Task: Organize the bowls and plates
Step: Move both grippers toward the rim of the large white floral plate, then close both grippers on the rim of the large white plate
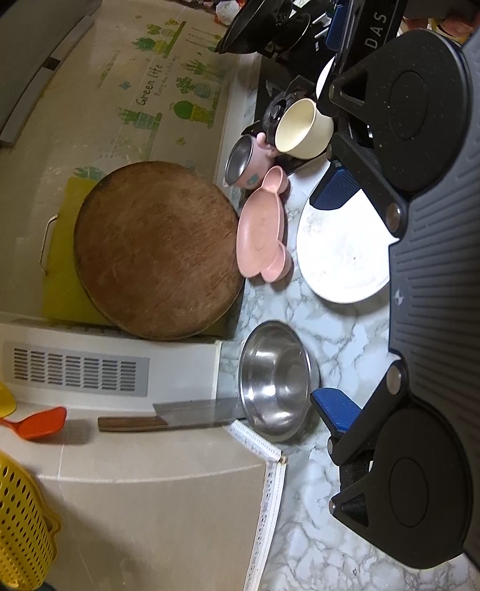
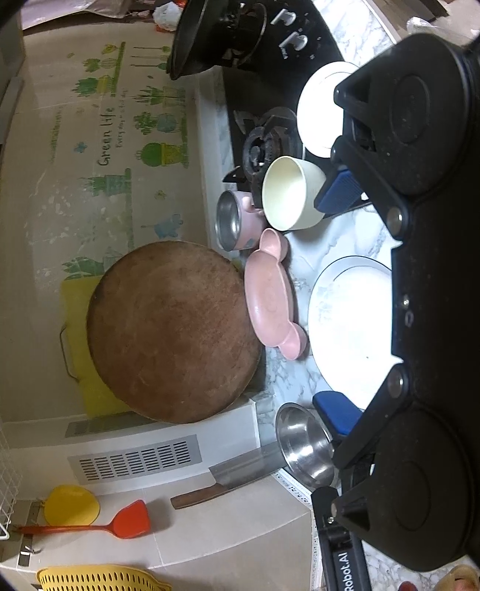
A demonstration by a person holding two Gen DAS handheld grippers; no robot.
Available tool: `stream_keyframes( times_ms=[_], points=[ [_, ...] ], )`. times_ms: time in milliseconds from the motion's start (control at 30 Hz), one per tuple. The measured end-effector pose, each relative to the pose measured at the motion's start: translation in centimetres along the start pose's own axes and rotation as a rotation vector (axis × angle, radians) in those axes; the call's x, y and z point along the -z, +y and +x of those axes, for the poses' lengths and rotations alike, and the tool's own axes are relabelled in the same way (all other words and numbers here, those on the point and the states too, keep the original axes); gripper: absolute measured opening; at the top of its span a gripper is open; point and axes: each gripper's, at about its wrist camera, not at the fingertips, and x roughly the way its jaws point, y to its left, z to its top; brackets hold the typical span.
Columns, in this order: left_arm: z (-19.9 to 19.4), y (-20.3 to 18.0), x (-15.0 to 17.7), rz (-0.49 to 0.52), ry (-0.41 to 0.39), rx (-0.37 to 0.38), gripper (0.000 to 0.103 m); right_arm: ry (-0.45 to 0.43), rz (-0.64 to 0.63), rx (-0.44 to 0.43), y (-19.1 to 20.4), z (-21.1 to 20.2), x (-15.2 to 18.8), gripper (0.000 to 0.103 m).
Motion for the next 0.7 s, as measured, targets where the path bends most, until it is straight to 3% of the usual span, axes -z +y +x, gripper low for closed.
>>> stream_keyframes(
  times_ms=[300, 700],
  points=[
    [1.9, -1.7, 0.3, 0.009, 0.062, 0.051, 0.103, 0.036, -0.004, 0.062, -1.1, 0.6, 0.2, 0.103],
    [6.1, -2.8, 0.3, -0.023, 0.172, 0.073, 0.103, 0.135, 0.022, 0.082, -3.7, 3.5, 0.4, 0.103]
  ],
)
